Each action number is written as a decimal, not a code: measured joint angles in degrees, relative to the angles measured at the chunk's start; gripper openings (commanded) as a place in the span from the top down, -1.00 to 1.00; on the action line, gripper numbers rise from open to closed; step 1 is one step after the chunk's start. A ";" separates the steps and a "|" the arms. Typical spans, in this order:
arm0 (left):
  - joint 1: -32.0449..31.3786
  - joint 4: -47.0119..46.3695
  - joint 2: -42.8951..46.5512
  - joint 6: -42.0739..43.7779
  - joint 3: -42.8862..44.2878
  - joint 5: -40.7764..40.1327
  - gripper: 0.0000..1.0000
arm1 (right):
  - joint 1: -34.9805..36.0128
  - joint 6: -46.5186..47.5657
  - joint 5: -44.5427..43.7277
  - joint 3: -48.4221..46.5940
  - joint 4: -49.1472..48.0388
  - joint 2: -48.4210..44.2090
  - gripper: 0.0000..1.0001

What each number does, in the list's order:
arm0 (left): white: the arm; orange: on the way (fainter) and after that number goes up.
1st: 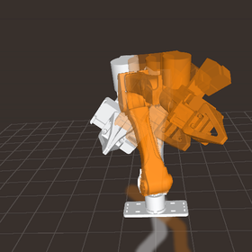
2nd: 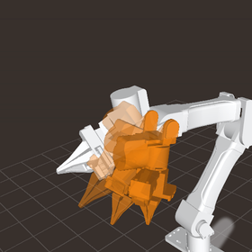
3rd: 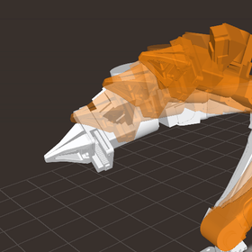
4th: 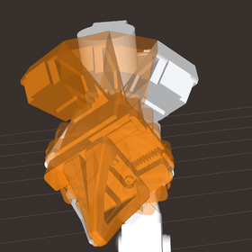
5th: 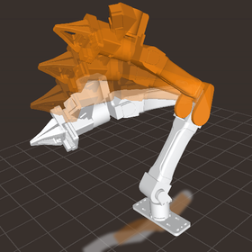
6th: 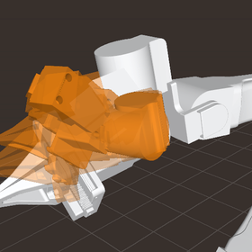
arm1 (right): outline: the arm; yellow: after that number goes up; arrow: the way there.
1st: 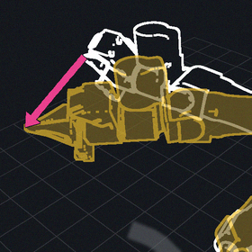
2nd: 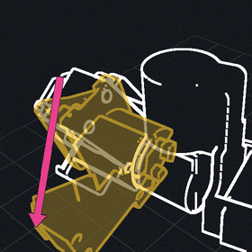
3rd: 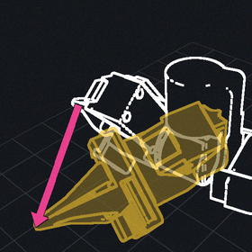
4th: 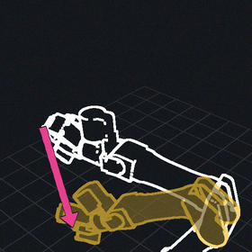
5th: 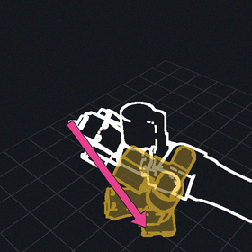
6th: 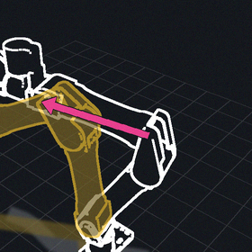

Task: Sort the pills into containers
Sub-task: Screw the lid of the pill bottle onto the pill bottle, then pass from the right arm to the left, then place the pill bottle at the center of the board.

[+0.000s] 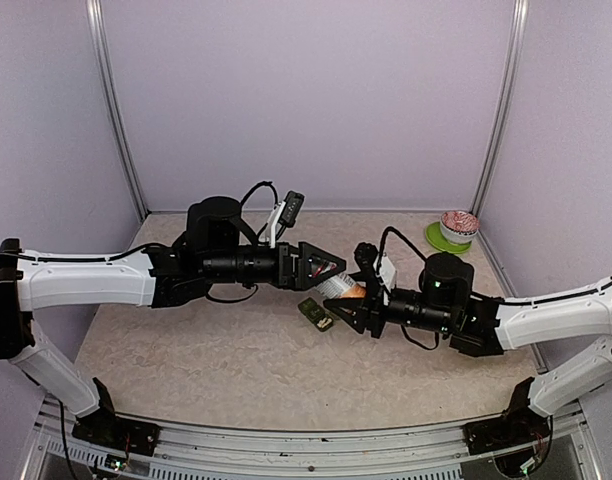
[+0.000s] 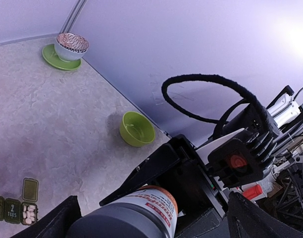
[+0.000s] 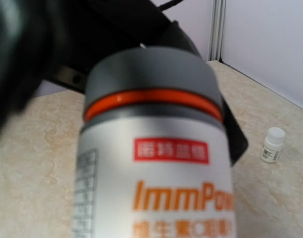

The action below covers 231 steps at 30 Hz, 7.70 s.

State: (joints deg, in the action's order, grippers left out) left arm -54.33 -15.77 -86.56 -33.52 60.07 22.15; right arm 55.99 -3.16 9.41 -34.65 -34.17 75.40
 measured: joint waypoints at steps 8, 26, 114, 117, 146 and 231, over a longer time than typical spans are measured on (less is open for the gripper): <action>0.20 -0.02 0.04 -0.13 0.00 1.60 -0.79 | 0.04 4.00 -2.62 1.73 2.97 -4.00 1.00; 1.84 1.11 -0.87 -3.48 0.72 5.51 -0.65 | -0.02 10.12 -10.38 4.98 5.75 -9.22 1.00; 3.58 -2.36 -3.26 2.14 -0.39 17.70 0.82 | -2.64 -9.97 8.63 5.46 7.74 -11.19 0.08; 3.82 -2.84 -3.26 1.90 -0.74 17.94 0.82 | -2.64 -9.31 7.52 5.11 8.55 -11.19 -0.14; 10.47 8.41 0.20 7.67 -0.98 8.57 0.81 | -2.64 -5.09 -3.19 1.92 15.32 -12.48 -1.00; 28.92 26.05 -19.30 22.16 13.29 -42.07 -0.76 | -2.89 -6.05 -11.89 4.98 18.51 -14.91 -1.00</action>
State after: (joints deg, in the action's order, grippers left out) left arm -25.41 10.28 -105.86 -11.35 73.36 -19.92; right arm 53.10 -9.21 -2.48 -29.67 -15.66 60.49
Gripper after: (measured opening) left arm 0.799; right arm 0.998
